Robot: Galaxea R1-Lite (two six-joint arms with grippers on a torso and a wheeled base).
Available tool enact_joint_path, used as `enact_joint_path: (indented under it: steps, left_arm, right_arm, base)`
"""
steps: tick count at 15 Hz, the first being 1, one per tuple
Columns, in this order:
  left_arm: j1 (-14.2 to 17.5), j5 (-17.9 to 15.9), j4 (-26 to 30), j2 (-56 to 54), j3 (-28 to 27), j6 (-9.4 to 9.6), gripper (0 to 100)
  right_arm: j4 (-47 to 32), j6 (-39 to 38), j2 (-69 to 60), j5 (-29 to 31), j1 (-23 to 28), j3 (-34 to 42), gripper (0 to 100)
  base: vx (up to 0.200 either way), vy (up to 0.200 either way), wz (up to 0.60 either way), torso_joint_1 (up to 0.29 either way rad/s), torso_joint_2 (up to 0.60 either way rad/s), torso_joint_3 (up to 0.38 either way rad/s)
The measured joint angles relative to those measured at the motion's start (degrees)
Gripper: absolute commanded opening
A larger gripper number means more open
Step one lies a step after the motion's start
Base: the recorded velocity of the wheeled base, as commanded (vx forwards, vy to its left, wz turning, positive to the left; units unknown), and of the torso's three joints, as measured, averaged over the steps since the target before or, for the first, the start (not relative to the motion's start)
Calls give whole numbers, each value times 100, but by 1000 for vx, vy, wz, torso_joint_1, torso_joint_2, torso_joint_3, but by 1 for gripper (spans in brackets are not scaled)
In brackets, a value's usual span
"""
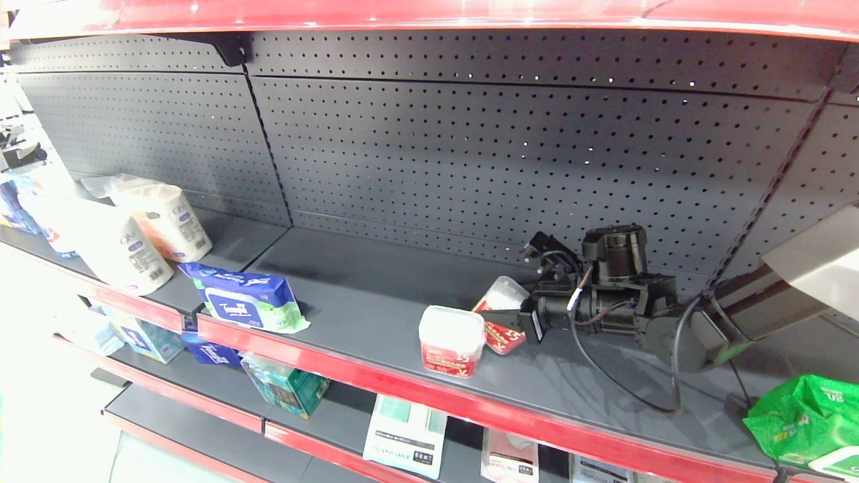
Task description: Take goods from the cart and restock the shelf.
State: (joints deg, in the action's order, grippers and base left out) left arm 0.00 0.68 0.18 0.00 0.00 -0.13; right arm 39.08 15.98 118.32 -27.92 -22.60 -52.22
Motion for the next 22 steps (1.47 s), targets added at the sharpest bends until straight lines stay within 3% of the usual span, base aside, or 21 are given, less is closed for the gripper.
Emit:
enact_joint_path:
  steps: [12,22]
  left_arm:
    - [0,-2,0,0,0,-2,100]
    - [0,0,0,0,0,-2,100]
  right_arm:
    - [0,7,-11,-11,-16,41,0]
    - [-9,364,588,-29,166,-1009,0]
  base:
    - [0,0,0,0,0,0]
    - [0,0,0,0,0,0]
